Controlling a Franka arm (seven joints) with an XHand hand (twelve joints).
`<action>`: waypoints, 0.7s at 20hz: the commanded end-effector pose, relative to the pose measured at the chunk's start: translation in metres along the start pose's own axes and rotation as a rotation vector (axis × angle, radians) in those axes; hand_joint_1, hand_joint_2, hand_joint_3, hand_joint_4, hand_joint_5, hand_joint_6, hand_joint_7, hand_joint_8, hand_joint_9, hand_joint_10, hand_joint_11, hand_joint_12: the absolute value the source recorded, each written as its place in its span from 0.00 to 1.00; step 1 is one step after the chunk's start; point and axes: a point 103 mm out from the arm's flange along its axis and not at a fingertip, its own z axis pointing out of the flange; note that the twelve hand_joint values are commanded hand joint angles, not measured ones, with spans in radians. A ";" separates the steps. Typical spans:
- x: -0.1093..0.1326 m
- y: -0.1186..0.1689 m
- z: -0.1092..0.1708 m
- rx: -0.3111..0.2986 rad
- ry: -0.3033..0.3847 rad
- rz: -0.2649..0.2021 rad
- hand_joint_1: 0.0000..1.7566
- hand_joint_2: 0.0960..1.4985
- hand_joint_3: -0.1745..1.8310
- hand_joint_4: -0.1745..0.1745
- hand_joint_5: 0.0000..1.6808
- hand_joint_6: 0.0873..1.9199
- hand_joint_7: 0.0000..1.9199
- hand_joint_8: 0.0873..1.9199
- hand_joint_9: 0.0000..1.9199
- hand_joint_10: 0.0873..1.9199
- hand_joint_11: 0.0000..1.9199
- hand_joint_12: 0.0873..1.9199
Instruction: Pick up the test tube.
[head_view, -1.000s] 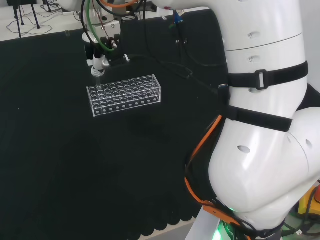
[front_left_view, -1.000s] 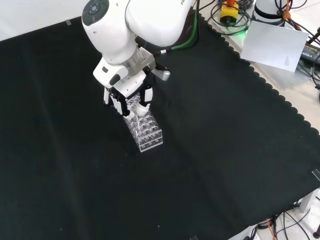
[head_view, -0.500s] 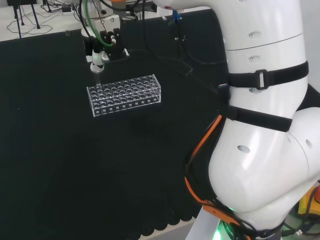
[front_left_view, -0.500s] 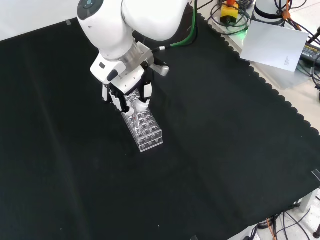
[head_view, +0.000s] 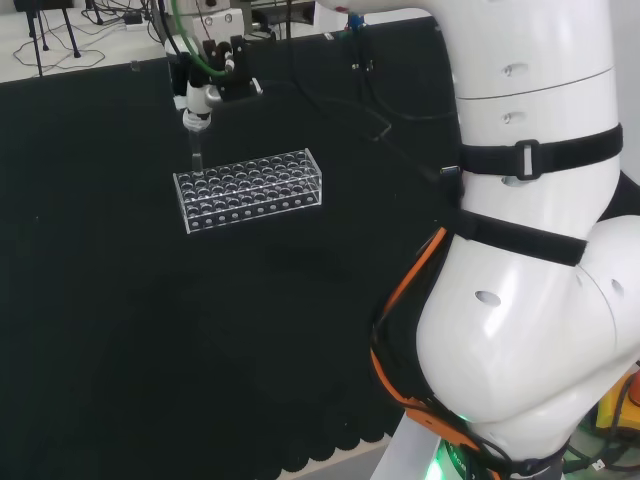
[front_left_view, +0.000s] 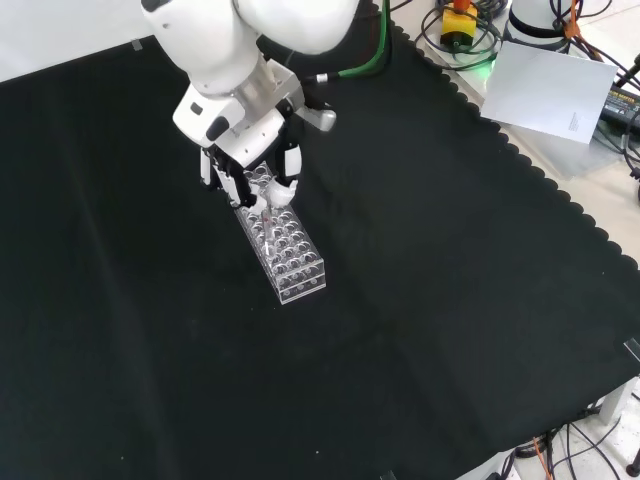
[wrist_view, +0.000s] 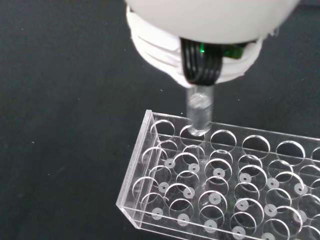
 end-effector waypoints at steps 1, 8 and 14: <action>-0.004 -0.014 -0.026 0.002 0.033 -0.013 0.82 0.32 0.46 0.00 0.81 0.22 0.75 0.31 0.76 0.05 0.48 0.59; -0.002 -0.033 -0.062 -0.027 0.071 -0.037 0.82 0.32 0.46 0.00 0.82 0.22 0.75 0.31 0.77 0.05 0.49 0.59; -0.002 -0.051 -0.086 -0.049 0.078 -0.050 0.82 0.31 0.47 0.00 0.82 0.22 0.75 0.30 0.77 0.05 0.49 0.59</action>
